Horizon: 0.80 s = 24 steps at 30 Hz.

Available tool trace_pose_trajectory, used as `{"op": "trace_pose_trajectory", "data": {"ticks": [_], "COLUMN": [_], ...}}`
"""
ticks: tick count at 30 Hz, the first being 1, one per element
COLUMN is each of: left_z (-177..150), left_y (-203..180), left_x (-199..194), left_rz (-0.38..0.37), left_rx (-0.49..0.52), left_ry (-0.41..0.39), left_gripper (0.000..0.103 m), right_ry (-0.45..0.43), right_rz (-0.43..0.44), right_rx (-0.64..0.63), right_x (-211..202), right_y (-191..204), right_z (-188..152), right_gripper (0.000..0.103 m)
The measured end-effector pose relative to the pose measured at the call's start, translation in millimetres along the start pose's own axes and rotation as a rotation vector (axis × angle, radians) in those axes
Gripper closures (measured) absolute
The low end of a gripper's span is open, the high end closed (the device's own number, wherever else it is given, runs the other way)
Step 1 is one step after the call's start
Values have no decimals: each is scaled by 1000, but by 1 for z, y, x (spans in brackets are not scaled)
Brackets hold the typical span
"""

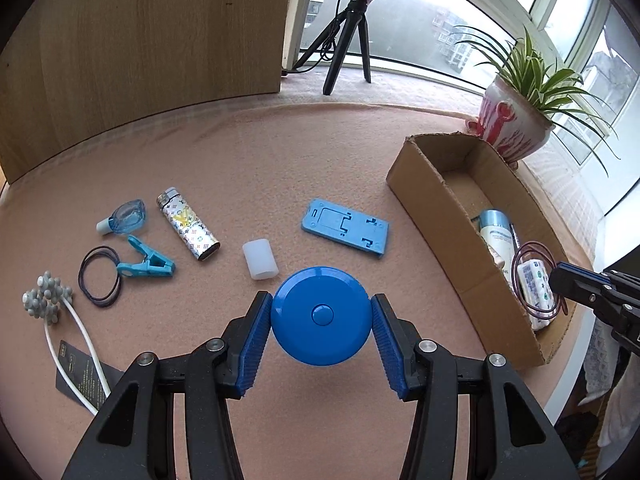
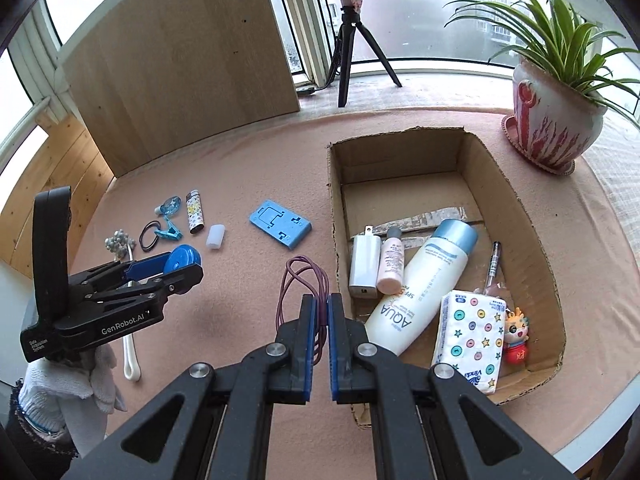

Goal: Organize objects
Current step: 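Carry the tape measure and rubber bands into the box and open both grippers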

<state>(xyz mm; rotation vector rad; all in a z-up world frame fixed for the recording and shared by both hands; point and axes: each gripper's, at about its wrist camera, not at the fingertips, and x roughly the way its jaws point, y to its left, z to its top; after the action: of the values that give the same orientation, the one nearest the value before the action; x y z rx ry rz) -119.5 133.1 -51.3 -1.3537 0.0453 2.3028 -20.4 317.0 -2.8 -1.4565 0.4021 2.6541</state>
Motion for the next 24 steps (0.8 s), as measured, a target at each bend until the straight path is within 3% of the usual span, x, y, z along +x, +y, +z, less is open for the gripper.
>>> {"op": "trace_pose_trajectory", "data": {"ticks": [12, 24], "left_z": [64, 87], "left_y": [-82, -137], "left_x": [27, 78], "left_rz": [-56, -75], "left_rx": [82, 138], "left_ry": [-48, -10], "left_gripper": [49, 49], "right_ry": [-76, -38], "right_rz": [-85, -111], "right_rx": [51, 109], "right_x": [-10, 17], "right_y": [-68, -115], "right_z": [30, 30], "right_gripper": [98, 98]}}
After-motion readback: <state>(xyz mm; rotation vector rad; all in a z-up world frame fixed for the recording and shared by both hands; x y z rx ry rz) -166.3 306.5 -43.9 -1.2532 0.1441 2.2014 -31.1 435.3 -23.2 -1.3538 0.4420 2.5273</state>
